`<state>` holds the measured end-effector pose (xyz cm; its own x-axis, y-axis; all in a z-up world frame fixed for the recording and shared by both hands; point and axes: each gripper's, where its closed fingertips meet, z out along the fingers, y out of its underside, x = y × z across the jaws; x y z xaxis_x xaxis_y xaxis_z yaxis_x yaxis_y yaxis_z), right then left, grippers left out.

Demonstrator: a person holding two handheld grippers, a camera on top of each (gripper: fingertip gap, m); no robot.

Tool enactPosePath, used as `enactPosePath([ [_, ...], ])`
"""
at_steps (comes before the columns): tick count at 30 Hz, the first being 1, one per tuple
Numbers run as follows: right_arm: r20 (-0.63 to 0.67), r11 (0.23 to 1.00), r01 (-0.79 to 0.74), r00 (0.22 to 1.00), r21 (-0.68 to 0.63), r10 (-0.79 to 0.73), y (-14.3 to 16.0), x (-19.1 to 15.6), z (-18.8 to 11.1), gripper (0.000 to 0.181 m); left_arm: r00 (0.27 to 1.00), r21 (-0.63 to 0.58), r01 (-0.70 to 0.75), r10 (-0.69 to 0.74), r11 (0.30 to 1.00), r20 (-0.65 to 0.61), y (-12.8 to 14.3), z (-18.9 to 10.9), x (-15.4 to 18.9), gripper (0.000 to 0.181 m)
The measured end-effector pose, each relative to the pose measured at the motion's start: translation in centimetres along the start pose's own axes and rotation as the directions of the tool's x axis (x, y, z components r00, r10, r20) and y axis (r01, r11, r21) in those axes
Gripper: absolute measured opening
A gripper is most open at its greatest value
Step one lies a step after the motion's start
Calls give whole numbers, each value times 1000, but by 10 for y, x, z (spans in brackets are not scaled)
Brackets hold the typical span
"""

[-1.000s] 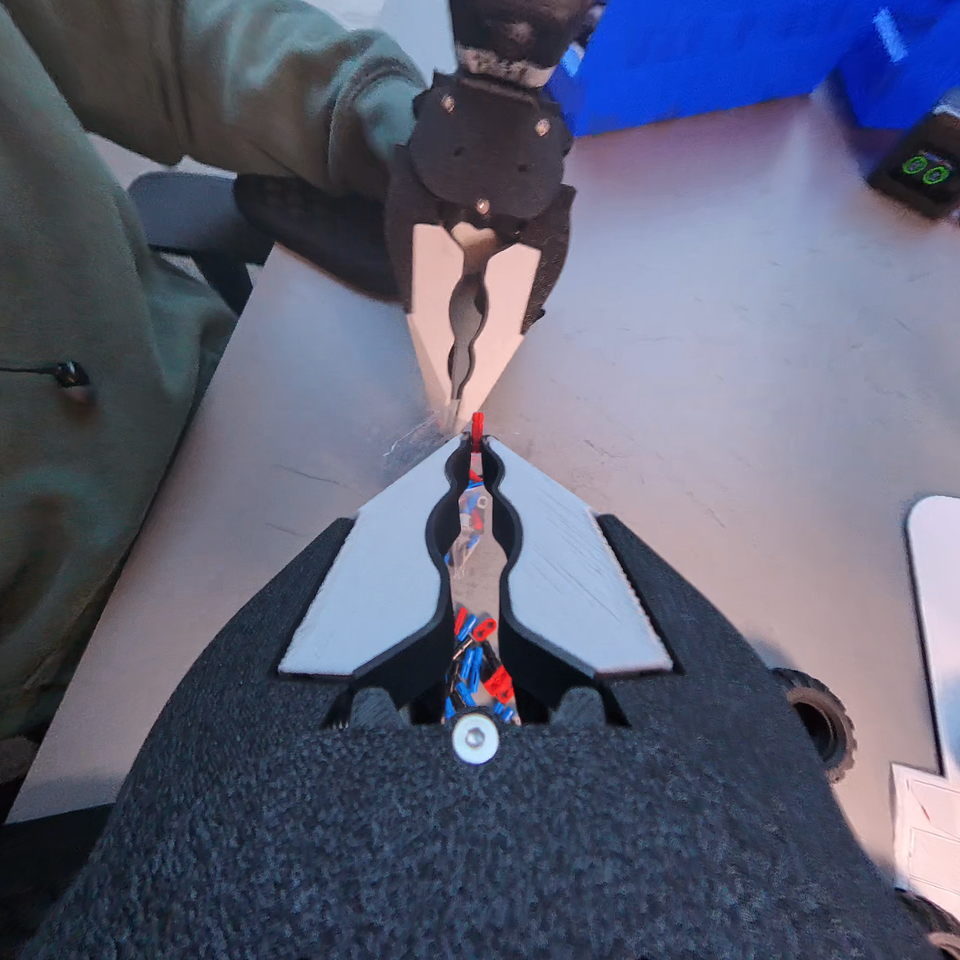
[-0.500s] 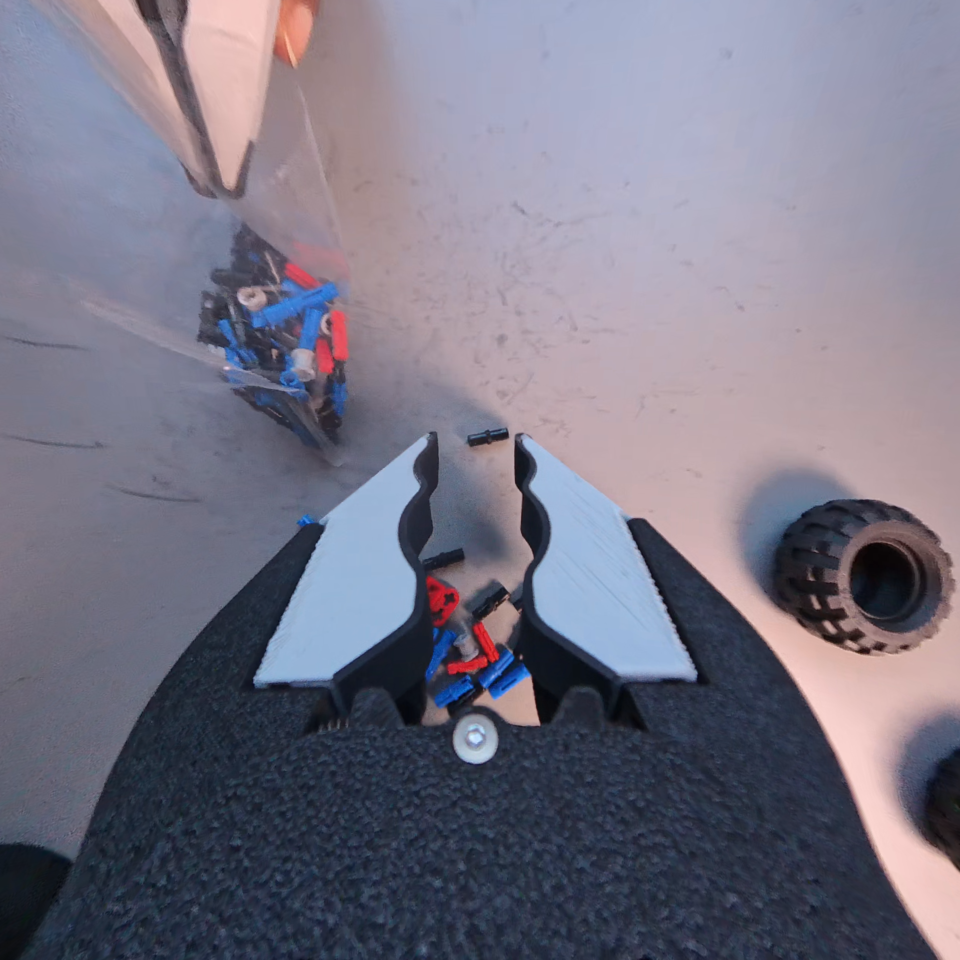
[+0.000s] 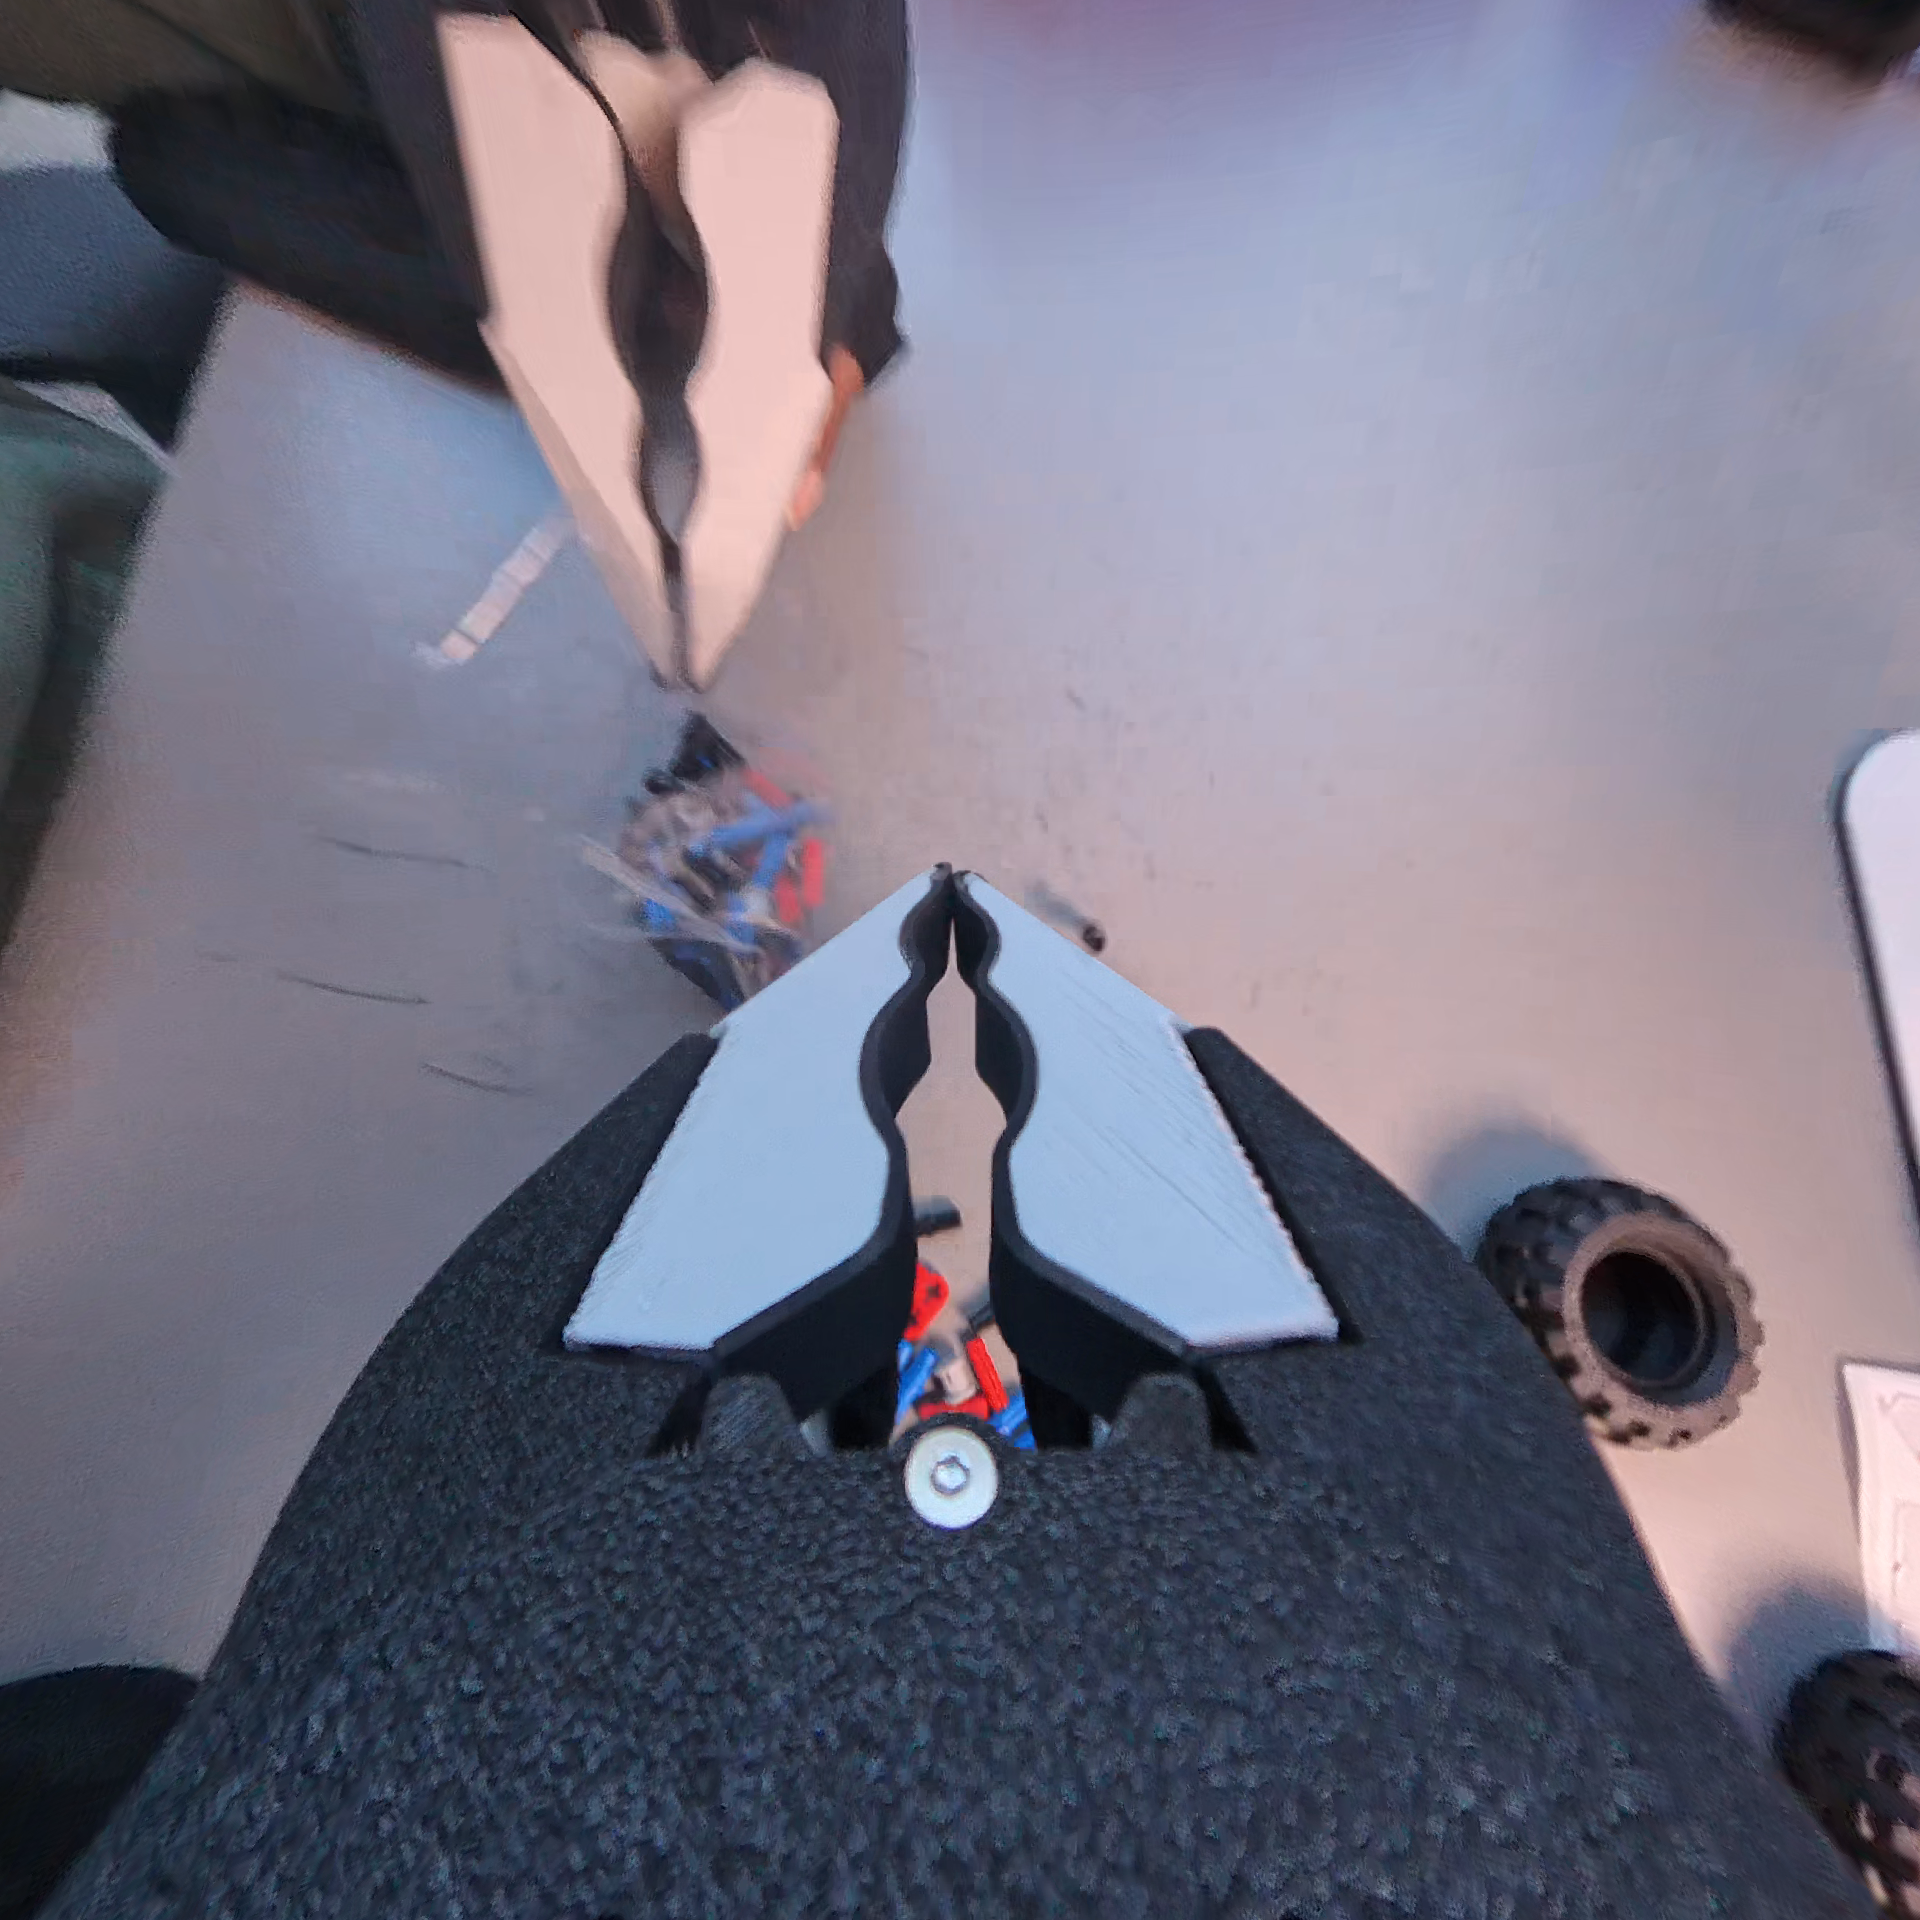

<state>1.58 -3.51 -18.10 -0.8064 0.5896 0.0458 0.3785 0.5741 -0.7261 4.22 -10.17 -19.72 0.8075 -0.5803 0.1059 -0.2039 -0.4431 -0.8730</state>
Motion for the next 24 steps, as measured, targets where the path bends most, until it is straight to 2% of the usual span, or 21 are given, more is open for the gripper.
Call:
enactPosePath([
  [3, 48, 994, 57, 997, 99, -62, -34, -20, -17, 0, 1000, 1, 2, -2, 1000, -1, 0, 0, 0, 0],
  [5, 34, 991, 88, 995, 98, -92, -43, -25, -20, 0, 1000, 1, 2, -2, 1000, -2, 0, 0, 0, 0],
  [7, -17, 992, 119, 993, 46, -118, -38, -16, -16, 0, 1000, 0, 0, 0, 1000, -1, 0, 0, 0, 0],
  [10, -50, 997, 75, 996, 2, -75, -24, 2, -8, 1, 1000, -2, -3, 3, 1000, 1, 0, 0, 0, 0],
  [16, -98, 989, 1, 995, -150, -16, 29, 36, 10, 20, 1000, -1, -1, 1, 1000, 0, 0, 0, 0, 0],
  [20, -66, 983, -59, 997, -174, 49, 48, 37, 23, 20, 1000, 1, 2, -2, 1000, -2, 0, 0, 0, 0],
  [24, -51, 981, -72, 997, -182, 64, 54, 35, 31, 14, 1000, 1, 3, -3, 1000, -3, 0, 0, 0, 0],
])
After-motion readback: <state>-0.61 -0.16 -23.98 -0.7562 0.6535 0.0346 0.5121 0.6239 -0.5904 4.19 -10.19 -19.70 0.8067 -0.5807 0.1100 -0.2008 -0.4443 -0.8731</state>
